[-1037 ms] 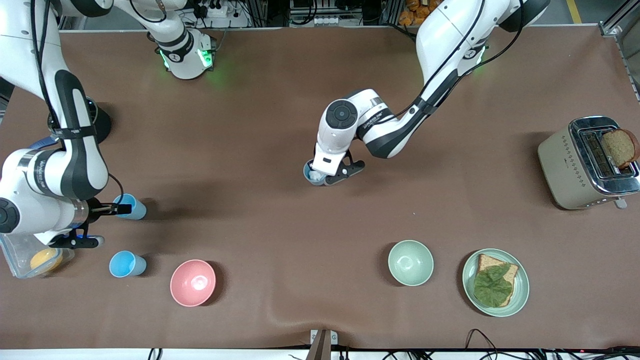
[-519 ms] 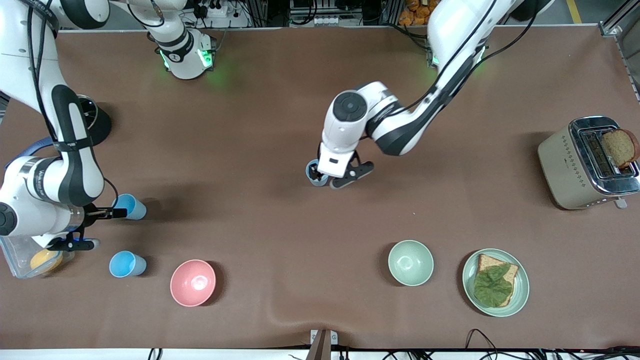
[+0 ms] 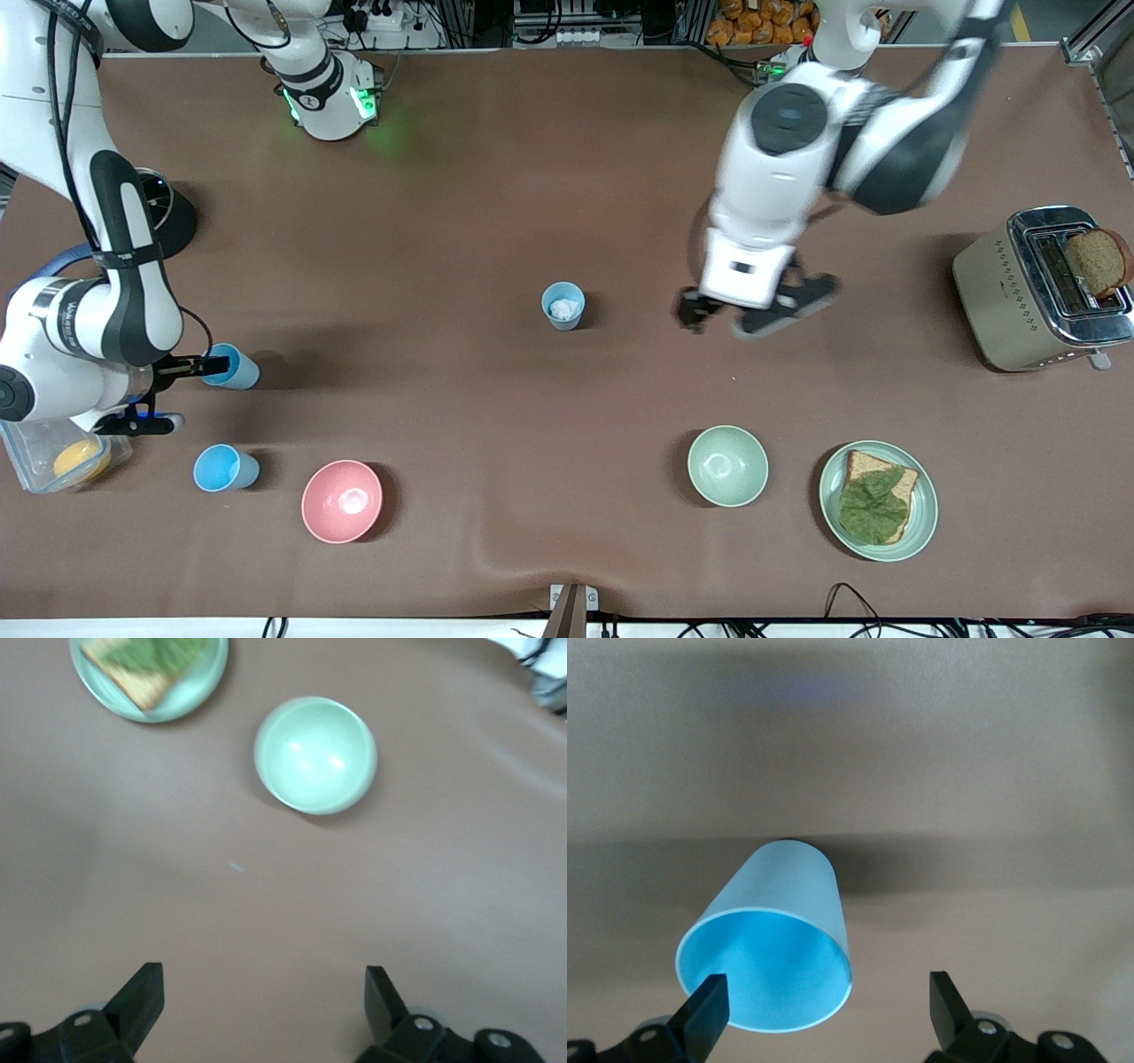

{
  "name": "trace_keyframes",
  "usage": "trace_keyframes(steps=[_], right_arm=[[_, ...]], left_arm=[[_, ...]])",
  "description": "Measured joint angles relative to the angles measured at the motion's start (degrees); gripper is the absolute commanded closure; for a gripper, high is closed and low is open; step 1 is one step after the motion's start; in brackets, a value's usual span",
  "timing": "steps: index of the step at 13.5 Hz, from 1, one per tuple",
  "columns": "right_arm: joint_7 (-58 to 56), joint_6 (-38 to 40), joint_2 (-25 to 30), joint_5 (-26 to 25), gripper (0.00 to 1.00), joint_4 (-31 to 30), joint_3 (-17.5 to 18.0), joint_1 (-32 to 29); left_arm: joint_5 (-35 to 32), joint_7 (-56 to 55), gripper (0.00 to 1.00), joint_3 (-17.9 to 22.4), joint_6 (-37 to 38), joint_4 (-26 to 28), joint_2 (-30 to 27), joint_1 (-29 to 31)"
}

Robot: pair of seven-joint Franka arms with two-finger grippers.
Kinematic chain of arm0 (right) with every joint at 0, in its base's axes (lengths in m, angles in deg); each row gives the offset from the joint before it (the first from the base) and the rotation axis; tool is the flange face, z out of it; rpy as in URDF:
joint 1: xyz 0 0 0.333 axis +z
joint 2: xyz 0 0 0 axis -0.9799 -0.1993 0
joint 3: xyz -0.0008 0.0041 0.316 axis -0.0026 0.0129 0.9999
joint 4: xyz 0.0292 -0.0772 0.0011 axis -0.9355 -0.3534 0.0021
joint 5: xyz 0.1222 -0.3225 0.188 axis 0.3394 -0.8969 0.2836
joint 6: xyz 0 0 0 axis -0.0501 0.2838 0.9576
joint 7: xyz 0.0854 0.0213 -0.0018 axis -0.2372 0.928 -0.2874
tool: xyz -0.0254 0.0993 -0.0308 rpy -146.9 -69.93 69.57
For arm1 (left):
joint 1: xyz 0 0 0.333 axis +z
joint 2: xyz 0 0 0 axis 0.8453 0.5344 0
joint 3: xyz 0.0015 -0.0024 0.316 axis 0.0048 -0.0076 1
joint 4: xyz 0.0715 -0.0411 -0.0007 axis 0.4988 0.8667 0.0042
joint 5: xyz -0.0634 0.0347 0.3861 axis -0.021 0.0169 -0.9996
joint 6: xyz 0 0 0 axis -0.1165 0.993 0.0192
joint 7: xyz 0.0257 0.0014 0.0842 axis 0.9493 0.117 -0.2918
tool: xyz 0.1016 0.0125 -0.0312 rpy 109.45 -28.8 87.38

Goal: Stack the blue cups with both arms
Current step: 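Open the left gripper and withdraw it back toward the toaster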

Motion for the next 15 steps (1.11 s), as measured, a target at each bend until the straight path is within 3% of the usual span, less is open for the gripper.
trace_keyframes(steps=[1, 2, 3, 7, 12, 13, 15], right_arm=[[-0.1, -0.6, 0.0, 0.0, 0.19, -0.6, 0.0, -0.1], [-0.2, -2.2, -0.1, 0.0, 0.73, -1.6, 0.0, -0.2], [-0.3, -3.7, -0.3, 0.0, 1.00, -2.5, 0.0, -0.2], [-0.4, -5.3, -0.5, 0.0, 1.00, -3.2, 0.1, -0.2], [-0.9, -4.5, 0.9, 0.2, 1.00, -2.4, 1.8, -0.1], [-0.9, -2.3, 2.3, 0.3, 1.00, -2.1, 3.2, 0.0], [0.9, 2.0, 5.7, 2.4, 1.00, -1.6, 6.8, 0.2]], left_arm=[[0.0, 6.6, 0.00, 0.0, 1.7, 0.0, -1.1, 3.5], [0.0, 12.7, 0.00, 0.1, 3.7, 0.0, -2.1, 6.8], [0.0, 18.0, 0.00, 0.0, 5.7, 0.0, -3.1, 9.9], [3.3, 33.3, 0.00, -0.1, 9.0, -0.1, -7.1, 18.2], [5.5, 40.0, 0.00, 1.3, 18.2, -5.6, -11.0, 19.9], [6.5, 41.8, 0.00, 3.7, 19.0, -5.9, -11.9, 18.7], [11.3, 45.6, 0.00, 14.0, 20.2, -5.9, -13.3, 12.0]])
